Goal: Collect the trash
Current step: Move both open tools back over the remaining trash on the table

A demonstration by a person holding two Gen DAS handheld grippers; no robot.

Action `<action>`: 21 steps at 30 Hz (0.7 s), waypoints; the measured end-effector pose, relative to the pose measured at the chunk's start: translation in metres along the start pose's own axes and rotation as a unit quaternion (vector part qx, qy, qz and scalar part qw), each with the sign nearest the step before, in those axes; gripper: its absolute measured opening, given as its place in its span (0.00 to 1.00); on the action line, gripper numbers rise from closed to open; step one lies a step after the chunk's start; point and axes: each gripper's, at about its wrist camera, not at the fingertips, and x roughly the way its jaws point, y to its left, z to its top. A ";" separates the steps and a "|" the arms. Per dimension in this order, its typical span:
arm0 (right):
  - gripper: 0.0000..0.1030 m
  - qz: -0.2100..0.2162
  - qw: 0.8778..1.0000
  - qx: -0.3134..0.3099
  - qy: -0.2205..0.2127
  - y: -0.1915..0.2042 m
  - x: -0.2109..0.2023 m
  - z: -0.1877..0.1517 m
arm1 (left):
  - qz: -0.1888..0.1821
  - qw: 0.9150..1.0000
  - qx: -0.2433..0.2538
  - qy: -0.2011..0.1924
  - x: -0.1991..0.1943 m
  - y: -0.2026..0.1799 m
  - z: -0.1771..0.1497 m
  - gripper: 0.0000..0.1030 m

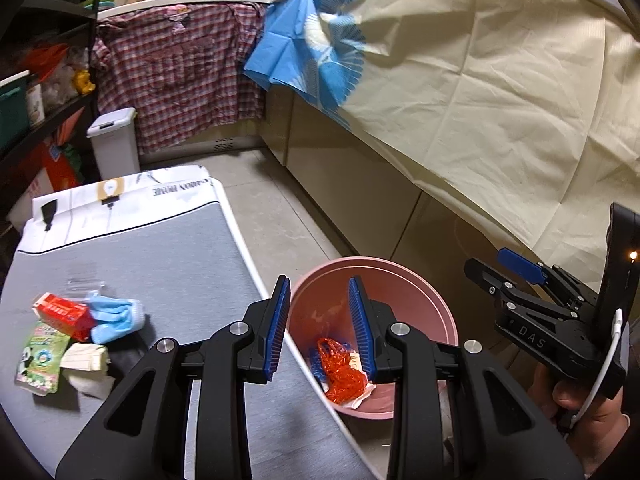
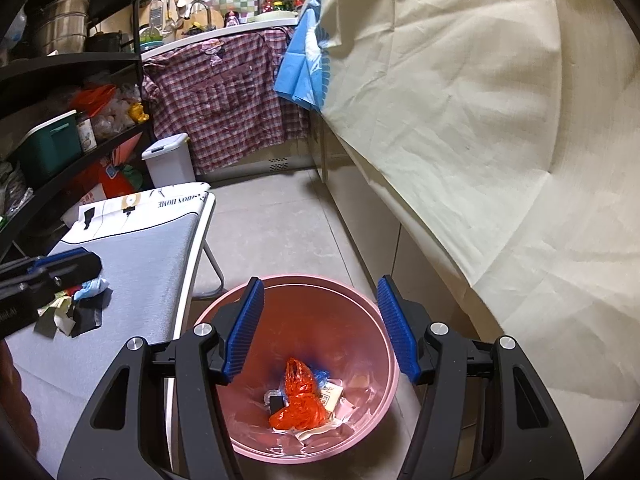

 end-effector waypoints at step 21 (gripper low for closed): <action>0.57 0.098 0.994 -0.028 -0.030 0.063 -0.026 -0.001 | 0.078 0.995 -0.044 -0.044 -0.103 0.121 -0.033 0.30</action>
